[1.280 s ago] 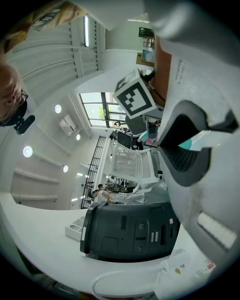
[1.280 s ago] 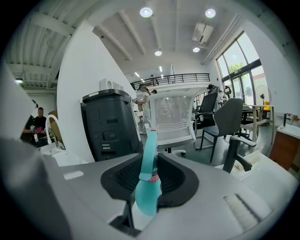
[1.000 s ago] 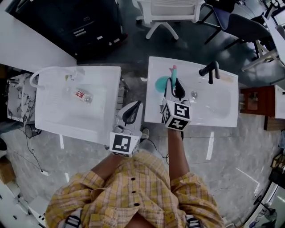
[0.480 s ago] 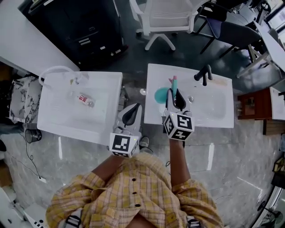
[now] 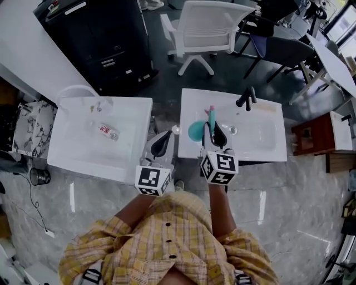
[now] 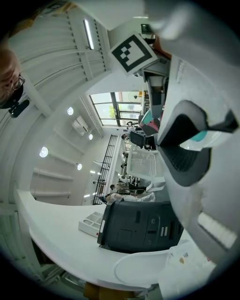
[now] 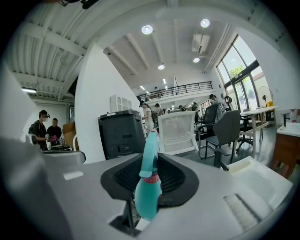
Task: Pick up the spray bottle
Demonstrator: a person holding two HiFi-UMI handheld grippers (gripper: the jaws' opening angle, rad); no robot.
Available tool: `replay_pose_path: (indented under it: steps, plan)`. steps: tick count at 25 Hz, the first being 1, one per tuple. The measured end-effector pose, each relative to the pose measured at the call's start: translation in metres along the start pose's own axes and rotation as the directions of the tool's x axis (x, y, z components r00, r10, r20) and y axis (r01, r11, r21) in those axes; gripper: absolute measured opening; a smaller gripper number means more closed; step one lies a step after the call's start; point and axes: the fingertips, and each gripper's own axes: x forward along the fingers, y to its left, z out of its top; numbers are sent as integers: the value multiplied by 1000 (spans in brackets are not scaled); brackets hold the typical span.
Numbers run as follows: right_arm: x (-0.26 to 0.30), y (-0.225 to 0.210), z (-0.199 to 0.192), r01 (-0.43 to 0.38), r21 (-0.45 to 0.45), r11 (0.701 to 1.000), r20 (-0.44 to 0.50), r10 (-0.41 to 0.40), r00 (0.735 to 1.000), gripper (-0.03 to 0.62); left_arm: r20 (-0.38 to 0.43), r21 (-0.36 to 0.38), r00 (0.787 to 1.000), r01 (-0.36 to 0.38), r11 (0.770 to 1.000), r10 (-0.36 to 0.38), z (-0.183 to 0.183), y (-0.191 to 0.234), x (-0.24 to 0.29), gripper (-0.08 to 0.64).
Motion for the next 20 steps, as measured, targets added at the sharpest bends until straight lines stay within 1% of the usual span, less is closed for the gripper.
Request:
replay_pose_path:
  steps: [8,13,20]
  plan:
    - [-26,11,11,-15,-8,1000,24,15,1000,89,17,16,1000,15,1000,-15,11,-8,-11,0]
    - [-42,11,15,-15,-9,1000,38,16,999,89,27,31,999,29,999,-30,16,-17,-14,0]
    - [-57,5,14,-7,-3,1000,44,7,999,89,29,47,999,31,998,-32,18,-25,-16,0]
